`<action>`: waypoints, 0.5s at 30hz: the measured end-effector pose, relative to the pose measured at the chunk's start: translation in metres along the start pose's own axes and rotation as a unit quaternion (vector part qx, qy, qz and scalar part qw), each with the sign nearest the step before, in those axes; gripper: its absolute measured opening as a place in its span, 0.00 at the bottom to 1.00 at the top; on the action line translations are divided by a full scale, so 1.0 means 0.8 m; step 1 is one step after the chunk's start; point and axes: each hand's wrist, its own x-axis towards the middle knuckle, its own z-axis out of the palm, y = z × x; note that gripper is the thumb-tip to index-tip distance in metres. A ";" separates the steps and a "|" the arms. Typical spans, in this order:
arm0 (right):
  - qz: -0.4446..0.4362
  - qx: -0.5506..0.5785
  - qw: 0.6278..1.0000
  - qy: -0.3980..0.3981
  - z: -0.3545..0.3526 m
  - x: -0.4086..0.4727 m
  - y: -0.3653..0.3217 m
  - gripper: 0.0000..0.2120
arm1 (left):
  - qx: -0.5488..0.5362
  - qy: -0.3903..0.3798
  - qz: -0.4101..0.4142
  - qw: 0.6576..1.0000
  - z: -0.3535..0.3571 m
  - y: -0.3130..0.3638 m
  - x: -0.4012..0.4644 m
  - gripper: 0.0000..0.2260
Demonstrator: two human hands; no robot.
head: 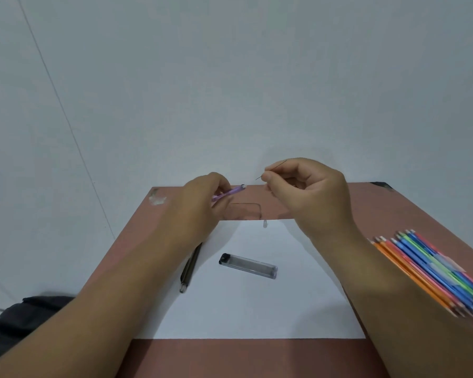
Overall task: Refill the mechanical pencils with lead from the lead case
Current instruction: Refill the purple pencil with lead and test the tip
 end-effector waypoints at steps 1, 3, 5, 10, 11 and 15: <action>-0.011 0.005 1.000 -0.004 0.002 -0.002 -0.002 0.06 | -0.018 0.010 0.004 1.000 0.001 -0.001 -0.002 0.02; -0.040 0.008 0.999 -0.011 0.005 -0.007 -0.006 0.06 | -0.046 0.030 0.016 0.998 0.001 0.000 -0.006 0.04; -0.076 0.005 0.997 -0.023 0.008 -0.012 -0.010 0.06 | -0.063 0.046 0.035 0.996 -0.002 0.007 -0.009 0.04; -0.124 0.048 0.989 -0.064 0.016 -0.024 -0.017 0.04 | -0.100 0.077 0.067 0.990 -0.011 0.016 -0.014 0.04; -0.128 0.057 0.988 -0.065 0.018 -0.025 -0.017 0.04 | -0.102 0.084 0.074 0.989 -0.012 0.017 -0.013 0.04; -0.128 0.086 0.986 -0.067 0.022 -0.028 -0.017 0.06 | -0.108 0.113 0.095 0.983 -0.015 0.020 -0.015 0.05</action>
